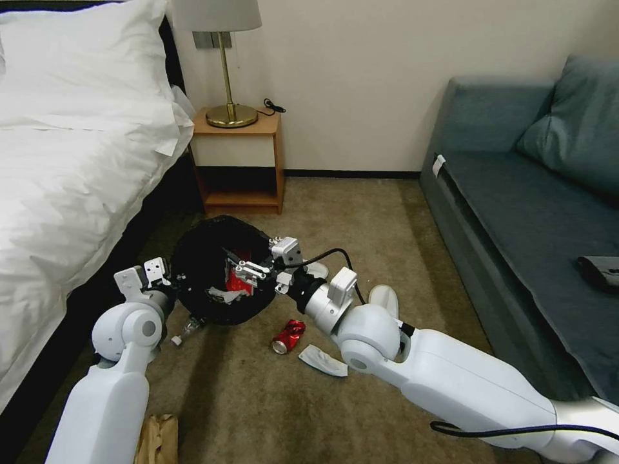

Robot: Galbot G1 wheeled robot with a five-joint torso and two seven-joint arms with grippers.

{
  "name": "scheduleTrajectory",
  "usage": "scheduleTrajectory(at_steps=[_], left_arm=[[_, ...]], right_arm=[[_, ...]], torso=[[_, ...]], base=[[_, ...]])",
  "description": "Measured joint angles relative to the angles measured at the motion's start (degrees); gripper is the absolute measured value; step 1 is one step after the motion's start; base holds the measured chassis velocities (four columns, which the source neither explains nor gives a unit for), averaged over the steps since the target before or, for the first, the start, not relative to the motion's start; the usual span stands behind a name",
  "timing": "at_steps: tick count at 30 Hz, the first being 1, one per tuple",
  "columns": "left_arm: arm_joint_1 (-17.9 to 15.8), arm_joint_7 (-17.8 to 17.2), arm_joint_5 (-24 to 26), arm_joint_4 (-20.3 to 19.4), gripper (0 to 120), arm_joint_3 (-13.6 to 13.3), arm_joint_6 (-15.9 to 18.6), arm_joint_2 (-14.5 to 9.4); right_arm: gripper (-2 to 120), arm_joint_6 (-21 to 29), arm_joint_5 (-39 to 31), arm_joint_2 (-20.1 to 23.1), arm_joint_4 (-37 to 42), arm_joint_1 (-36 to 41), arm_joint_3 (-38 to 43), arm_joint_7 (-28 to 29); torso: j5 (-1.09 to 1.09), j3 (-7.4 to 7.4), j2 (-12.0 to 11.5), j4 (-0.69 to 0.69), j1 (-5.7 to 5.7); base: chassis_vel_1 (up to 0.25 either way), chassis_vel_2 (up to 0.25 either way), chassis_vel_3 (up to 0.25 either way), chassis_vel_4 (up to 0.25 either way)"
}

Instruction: Pick up the trash bin, then pick up the garbage on the floor and place it into the trash bin.

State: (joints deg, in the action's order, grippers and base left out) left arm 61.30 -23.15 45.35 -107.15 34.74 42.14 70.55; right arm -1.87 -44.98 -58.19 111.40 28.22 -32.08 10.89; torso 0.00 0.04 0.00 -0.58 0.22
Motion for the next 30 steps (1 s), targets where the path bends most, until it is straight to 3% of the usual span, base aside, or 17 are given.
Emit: scheduleTrajectory(at_steps=[4,12,22,26,30], left_arm=[[0.23,0.02,-0.14,-0.32,0,-0.06,0.00,0.20],[0.38,0.05,-0.23,0.10,0,0.41,-0.01,-0.03],[0.24,0.50,-1.20,2.20,0,0.77,0.00,0.69],[0.02,0.58,-1.22,2.21,0,1.28,-0.01,0.54],[0.07,0.60,-1.14,1.34,0,2.69,0.00,-0.24]], right_arm=[[99,0.05,-0.03,-0.13,0.04,-0.34,-0.01,-0.07],[100,0.49,-1.66,-0.23,0.42,-4.30,-0.06,-0.10],[100,1.37,-6.47,-1.18,-0.50,-17.36,0.83,1.27],[100,2.80,-6.45,-0.64,-1.97,-17.35,3.24,2.69],[100,7.44,-5.90,1.30,-4.61,-13.59,8.29,7.93]], torso=[[0.00,0.00,0.00,0.00,0.00],[0.00,0.00,-0.01,0.00,0.00],[-0.01,0.00,-0.01,0.02,0.00],[0.00,0.00,-0.01,0.01,0.00],[0.01,0.00,-0.01,-0.01,0.00]], base=[[0.000,0.000,0.000,0.000],[0.000,0.000,0.000,0.000],[0.000,0.000,0.000,0.000],[0.000,0.000,0.000,0.000],[0.000,0.000,0.000,0.000]])
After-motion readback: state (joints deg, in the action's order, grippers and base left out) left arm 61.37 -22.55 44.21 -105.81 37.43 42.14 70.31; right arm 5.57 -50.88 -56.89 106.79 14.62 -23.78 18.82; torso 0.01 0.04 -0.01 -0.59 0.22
